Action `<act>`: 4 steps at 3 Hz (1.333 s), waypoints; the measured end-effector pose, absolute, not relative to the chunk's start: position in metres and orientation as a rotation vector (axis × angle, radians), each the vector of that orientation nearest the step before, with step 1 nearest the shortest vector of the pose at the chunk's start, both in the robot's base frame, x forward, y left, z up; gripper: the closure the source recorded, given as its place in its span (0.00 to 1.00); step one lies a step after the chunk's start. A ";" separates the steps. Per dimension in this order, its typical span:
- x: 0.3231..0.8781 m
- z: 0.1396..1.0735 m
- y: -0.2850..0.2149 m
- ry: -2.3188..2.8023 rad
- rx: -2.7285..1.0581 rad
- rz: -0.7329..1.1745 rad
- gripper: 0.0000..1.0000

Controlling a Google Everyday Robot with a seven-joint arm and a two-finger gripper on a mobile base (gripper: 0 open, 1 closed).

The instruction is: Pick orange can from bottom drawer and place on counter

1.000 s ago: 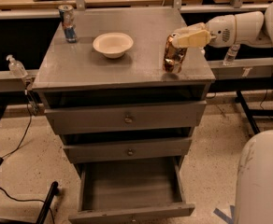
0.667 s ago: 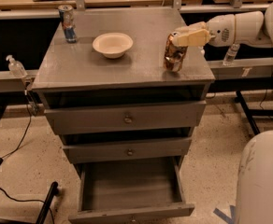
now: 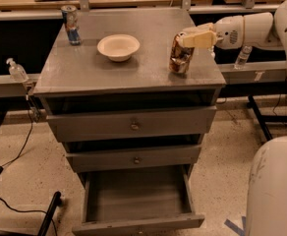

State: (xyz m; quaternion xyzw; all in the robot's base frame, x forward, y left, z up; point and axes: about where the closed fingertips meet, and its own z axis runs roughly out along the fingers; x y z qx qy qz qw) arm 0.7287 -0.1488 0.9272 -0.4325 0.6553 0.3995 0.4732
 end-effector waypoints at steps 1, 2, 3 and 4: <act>0.730 0.926 -0.145 1.603 -1.060 0.982 0.07; 0.731 0.925 -0.142 1.602 -1.062 0.986 0.00; 0.731 0.925 -0.142 1.602 -1.062 0.986 0.00; 0.727 0.937 -0.152 1.545 -1.085 0.946 0.00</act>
Offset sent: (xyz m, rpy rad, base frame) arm 0.0011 0.0033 -0.0010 0.0012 0.0015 0.0036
